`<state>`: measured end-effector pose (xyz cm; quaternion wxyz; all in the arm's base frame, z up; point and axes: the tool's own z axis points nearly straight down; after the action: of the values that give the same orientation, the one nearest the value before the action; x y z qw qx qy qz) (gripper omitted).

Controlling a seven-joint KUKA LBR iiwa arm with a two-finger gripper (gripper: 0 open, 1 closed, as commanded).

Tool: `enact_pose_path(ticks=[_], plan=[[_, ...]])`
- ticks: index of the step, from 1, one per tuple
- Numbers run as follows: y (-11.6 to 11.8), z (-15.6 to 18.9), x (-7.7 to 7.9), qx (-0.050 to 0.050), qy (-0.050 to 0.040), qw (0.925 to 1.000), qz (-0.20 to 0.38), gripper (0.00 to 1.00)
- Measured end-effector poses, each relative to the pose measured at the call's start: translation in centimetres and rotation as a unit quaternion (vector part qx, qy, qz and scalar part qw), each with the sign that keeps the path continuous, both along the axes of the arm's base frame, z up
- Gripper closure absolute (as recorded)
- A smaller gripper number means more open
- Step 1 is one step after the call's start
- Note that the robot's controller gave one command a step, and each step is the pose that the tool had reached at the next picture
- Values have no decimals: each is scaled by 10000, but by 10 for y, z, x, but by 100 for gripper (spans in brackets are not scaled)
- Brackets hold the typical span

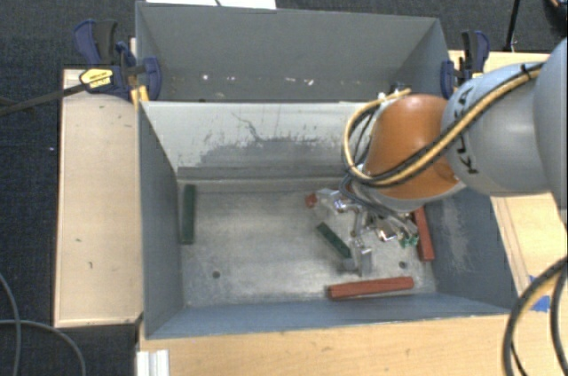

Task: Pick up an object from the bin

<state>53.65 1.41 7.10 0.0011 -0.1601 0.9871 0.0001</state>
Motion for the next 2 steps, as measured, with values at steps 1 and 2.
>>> enact_pose_path(ticks=[1,2], plan=[[0,1,1,-2,-5,10000,18,100],[20,131,-14,-2,-35,9891,1474,100]])
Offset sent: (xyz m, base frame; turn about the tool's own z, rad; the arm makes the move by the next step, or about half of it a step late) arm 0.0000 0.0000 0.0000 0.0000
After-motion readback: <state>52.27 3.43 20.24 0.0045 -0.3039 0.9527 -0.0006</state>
